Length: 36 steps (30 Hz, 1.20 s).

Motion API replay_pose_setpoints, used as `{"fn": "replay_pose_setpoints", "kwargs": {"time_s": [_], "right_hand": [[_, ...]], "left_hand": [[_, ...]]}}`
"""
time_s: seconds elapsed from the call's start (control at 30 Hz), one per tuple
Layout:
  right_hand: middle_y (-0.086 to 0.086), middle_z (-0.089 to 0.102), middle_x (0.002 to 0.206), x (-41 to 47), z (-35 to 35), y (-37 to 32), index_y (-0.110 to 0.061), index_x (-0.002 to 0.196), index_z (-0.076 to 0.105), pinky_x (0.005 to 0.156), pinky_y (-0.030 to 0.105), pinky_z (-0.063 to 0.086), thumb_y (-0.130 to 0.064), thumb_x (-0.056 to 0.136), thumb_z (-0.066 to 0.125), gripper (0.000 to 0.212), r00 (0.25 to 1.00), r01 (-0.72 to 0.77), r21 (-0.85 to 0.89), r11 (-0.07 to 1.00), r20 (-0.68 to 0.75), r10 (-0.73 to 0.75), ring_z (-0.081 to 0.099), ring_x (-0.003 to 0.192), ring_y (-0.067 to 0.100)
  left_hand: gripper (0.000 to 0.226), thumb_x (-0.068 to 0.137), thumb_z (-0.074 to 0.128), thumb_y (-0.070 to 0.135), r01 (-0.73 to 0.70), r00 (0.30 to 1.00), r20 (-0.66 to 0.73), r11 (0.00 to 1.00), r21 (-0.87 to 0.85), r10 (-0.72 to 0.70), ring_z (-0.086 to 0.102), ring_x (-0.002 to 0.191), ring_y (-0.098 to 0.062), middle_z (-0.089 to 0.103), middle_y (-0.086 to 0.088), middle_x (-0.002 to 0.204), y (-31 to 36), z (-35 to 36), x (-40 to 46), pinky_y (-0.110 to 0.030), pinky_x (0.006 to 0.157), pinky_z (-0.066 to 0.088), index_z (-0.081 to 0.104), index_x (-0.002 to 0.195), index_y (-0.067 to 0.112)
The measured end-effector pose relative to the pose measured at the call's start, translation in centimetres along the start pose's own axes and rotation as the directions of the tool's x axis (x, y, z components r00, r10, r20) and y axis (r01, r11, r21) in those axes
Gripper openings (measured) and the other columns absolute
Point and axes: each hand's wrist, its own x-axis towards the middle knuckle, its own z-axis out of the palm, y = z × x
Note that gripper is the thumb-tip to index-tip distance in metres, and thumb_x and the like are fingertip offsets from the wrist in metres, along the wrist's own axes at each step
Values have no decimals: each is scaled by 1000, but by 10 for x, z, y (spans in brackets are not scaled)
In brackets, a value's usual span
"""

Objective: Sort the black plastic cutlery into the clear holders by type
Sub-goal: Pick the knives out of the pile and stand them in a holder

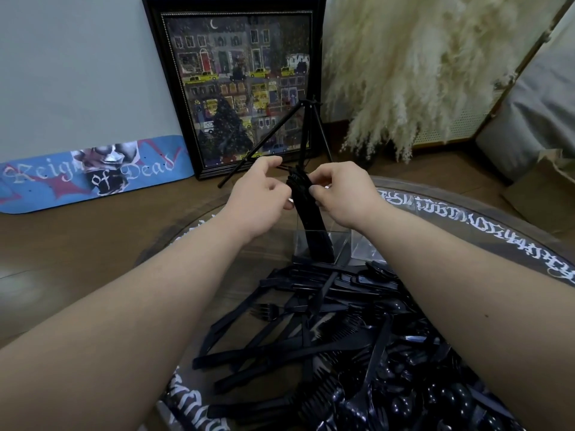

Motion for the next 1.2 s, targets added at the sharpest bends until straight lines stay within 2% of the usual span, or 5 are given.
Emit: {"fn": "replay_pose_setpoints", "kwargs": {"time_s": [0.17, 0.33, 0.73, 0.9, 1.2], "right_hand": [[-2, 66, 89, 0, -1, -2, -17, 98, 71, 84, 34, 51, -14, 91, 58, 15, 1000, 15, -21, 1000, -1, -15, 63, 85, 19], [-2, 67, 91, 1, 0, 0, -16, 98, 71, 82, 30, 48, -14, 90, 58, 15, 999, 45, -58, 997, 16, -44, 60, 88, 18], [-3, 68, 105, -3, -4, 0, -20, 114, 67, 91, 28, 46, -7, 85, 56, 34, 997, 65, -34, 997, 50, -64, 59, 101, 15], [-2, 67, 113, -6, -7, 3, -18, 120, 64, 94, 26, 44, -12, 88, 58, 33, 995, 89, -73, 993, 57, -84, 58, 106, 14], [0, 70, 104, -29, -9, 14, -17, 113, 68, 87, 30, 48, -17, 89, 57, 26, 992, 110, -218, 970, -35, -121, 62, 97, 19]], "left_hand": [[26, 97, 47, 9, -137, 987, -74, 983, 121, 146, 57, 55, 7, 63, 8, 75, 5, -8, 4, -6, 52, 39, 63, 110, 25], [18, 90, 62, 14, -187, 973, -81, 948, 256, 214, 66, 85, -9, 67, 13, 82, 2, -13, 9, -30, 85, 53, 72, 101, 24], [18, 84, 68, 19, -134, 974, -156, 975, 177, 163, 62, 66, -11, 66, 10, 68, 7, -15, 11, -34, 75, 55, 66, 71, 31], [28, 91, 46, 4, -8, 991, -135, 1000, -5, 7, 66, 79, -12, 70, 0, 90, 3, -15, 2, -44, 82, 56, 67, 95, 21], [67, 86, 62, 49, 19, 985, 149, 924, 383, -82, 49, 126, -18, 52, 0, 139, -20, 13, -21, -25, 99, 34, 46, 140, 14]]}}
